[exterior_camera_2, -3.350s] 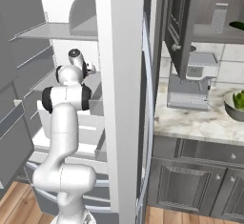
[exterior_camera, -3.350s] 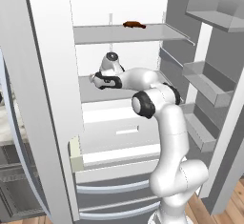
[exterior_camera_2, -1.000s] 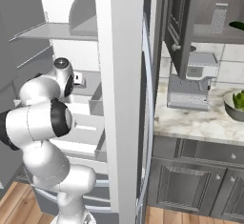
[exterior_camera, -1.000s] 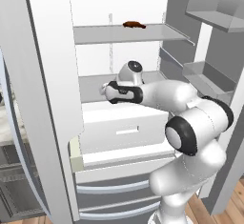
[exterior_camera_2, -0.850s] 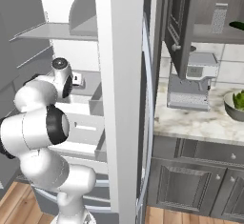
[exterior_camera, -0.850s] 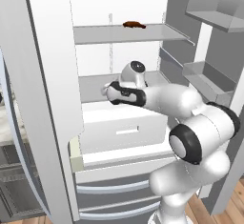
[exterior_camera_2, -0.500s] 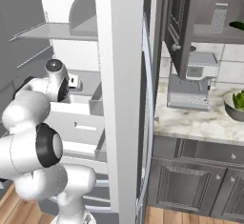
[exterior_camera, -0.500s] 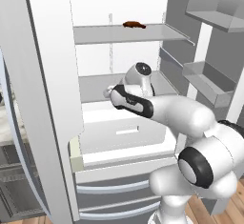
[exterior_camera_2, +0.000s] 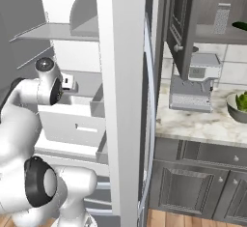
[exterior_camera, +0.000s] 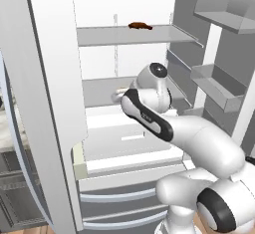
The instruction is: Pick the cheese from the fridge and the cheese grater from the cabinet and place them next to the salad bowl.
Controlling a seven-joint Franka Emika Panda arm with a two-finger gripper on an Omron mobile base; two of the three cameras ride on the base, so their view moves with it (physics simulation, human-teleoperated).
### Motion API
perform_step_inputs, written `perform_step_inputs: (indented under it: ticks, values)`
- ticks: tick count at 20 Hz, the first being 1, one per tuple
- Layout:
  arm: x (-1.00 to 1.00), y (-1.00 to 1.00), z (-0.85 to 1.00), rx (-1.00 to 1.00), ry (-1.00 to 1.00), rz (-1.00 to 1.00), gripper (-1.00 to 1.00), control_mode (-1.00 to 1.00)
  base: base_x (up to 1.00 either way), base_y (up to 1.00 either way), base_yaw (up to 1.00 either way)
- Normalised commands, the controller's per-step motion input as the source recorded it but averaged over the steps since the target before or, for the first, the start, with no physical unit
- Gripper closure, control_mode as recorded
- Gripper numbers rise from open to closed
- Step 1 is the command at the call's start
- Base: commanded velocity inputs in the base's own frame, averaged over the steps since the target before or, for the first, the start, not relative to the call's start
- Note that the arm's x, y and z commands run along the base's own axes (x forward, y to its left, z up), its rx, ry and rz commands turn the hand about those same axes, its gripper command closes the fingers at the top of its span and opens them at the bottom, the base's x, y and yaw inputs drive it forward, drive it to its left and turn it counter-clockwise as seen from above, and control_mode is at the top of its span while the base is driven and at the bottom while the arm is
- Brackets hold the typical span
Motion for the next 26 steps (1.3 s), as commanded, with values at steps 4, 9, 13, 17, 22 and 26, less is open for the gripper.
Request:
perform_step_inputs:
  ticks: [4, 9, 13, 17, 22, 26]
  values:
    - [-0.72, -0.15, 0.19, 0.0, -0.04, 0.0, 1.0, -1.0, 0.0, 0.0, 0.0]
    - [-0.71, -0.17, 0.18, 0.0, -0.06, 0.0, 1.0, -1.0, 0.0, 0.0, 0.0]
    - [-0.67, -0.18, 0.26, 0.0, -0.05, 0.0, 1.0, -1.0, 0.0, 0.0, 0.0]
    - [-0.58, -0.12, 0.34, 0.0, 0.0, 0.0, 1.0, -1.0, 0.0, 0.0, 0.0]
    - [-0.52, -0.09, 0.43, 0.0, 0.01, 0.0, 1.0, -1.0, 0.0, 0.0, 0.0]
    - [-0.43, -0.04, 0.38, -0.01, 0.06, 0.0, 1.0, -1.0, 0.0, 0.0, 0.0]
